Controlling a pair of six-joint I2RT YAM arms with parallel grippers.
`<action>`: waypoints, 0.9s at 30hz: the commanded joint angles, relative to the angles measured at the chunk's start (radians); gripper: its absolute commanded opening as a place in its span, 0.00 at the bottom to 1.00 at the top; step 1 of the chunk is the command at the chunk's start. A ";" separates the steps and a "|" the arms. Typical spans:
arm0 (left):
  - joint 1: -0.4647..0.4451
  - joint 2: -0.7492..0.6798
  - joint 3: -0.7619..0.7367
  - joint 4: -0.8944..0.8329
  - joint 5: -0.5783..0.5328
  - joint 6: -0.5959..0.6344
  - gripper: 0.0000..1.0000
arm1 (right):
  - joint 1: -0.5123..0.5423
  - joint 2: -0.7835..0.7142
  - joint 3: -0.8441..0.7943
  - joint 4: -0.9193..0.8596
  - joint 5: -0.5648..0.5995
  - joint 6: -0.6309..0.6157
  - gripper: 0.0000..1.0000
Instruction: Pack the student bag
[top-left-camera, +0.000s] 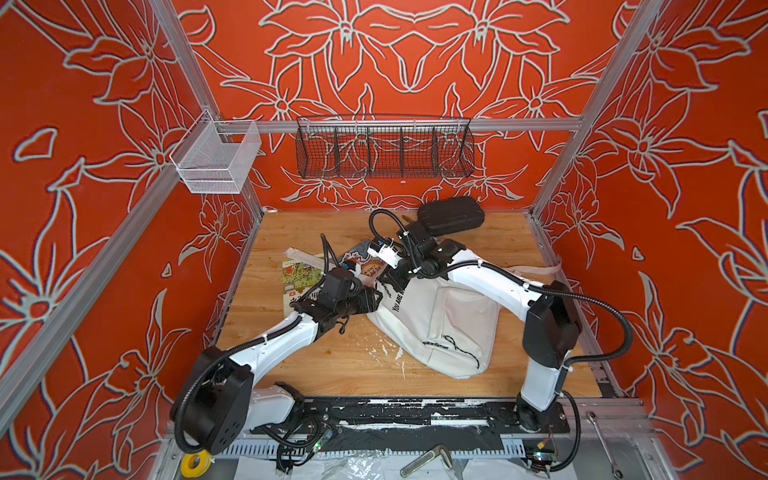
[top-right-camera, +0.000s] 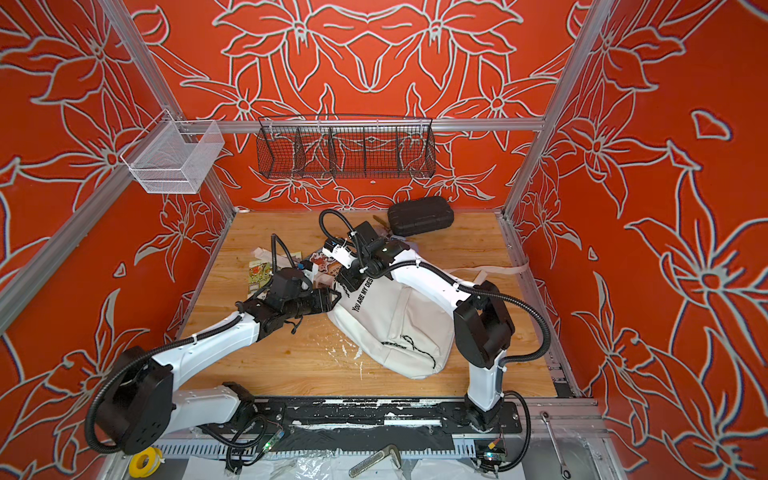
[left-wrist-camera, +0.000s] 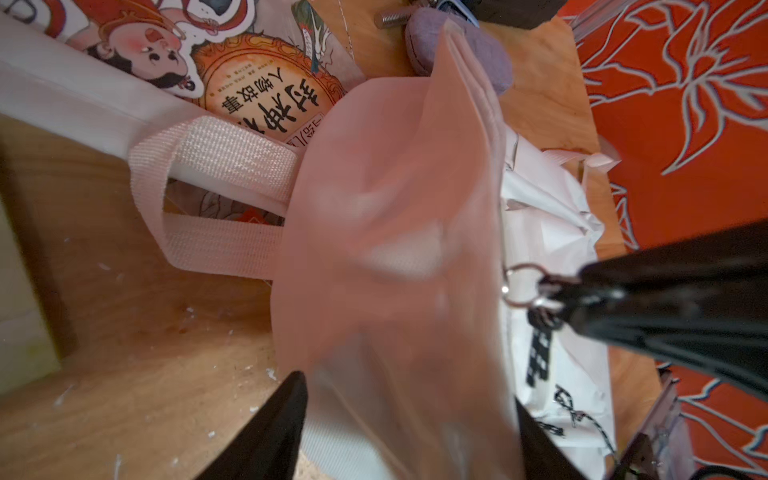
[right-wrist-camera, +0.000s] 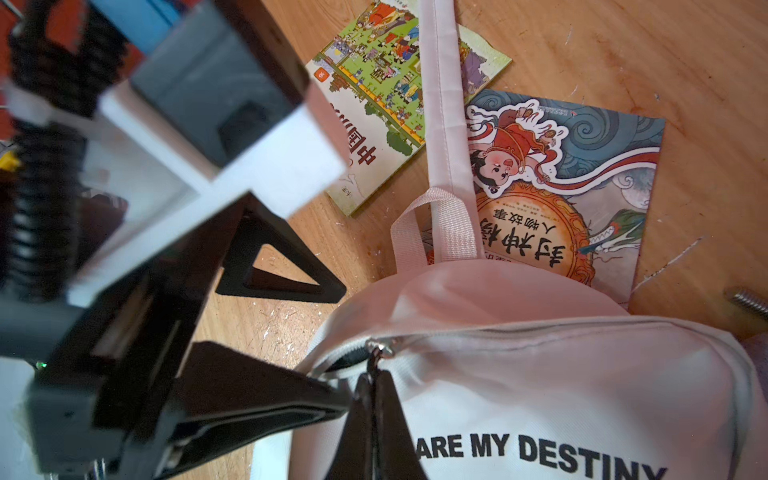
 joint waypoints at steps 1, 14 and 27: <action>-0.005 0.042 0.029 0.033 -0.028 -0.045 0.42 | 0.008 0.003 0.036 0.003 0.013 0.041 0.00; -0.006 0.026 0.047 -0.141 0.152 0.182 0.00 | -0.051 0.052 0.162 -0.148 0.352 0.111 0.00; 0.004 -0.187 -0.023 -0.277 0.115 0.252 0.00 | -0.171 0.135 0.217 -0.199 0.393 0.144 0.00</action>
